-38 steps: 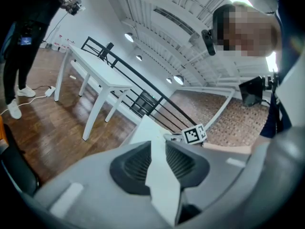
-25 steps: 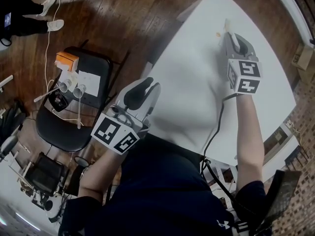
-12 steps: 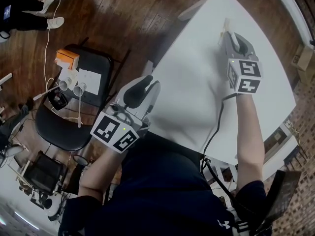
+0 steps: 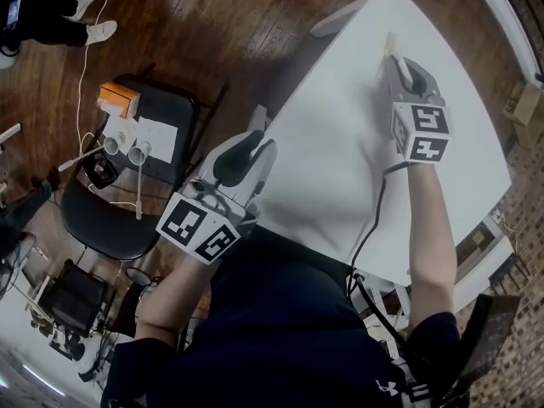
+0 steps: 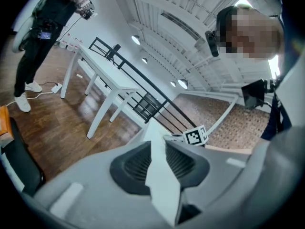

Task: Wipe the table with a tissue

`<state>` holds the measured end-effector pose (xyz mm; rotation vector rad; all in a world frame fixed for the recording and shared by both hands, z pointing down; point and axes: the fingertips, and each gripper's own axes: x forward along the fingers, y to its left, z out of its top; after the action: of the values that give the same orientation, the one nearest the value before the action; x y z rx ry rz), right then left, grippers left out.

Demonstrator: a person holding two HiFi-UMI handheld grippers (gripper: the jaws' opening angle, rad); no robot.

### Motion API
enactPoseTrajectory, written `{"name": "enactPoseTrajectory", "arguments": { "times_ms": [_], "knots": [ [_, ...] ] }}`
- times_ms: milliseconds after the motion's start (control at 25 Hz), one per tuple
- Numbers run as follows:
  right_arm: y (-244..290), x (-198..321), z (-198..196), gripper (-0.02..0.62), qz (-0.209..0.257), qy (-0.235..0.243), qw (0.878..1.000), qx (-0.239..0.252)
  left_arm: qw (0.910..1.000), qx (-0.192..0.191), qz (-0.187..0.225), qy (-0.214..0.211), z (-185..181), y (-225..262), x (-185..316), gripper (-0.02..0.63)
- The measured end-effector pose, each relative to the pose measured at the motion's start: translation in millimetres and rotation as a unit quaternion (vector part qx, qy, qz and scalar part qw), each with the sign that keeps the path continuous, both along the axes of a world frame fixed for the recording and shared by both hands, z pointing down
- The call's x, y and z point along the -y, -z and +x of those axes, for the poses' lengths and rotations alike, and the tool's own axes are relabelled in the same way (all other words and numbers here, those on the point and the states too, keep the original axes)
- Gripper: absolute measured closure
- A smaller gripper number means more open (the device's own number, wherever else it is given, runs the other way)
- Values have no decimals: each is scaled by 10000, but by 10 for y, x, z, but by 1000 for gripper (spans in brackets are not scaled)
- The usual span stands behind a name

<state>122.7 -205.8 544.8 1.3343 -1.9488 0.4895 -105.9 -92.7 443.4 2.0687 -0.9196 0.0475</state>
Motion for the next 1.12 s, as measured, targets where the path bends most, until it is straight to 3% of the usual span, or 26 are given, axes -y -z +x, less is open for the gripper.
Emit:
{"name": "enactPoseTrajectory", "arguments": {
  "times_ms": [1120],
  "knots": [
    [-8,-42,-653,580,-94,498,9986,124,9998,-96,85,164,-295,152,27,512]
  ]
}}
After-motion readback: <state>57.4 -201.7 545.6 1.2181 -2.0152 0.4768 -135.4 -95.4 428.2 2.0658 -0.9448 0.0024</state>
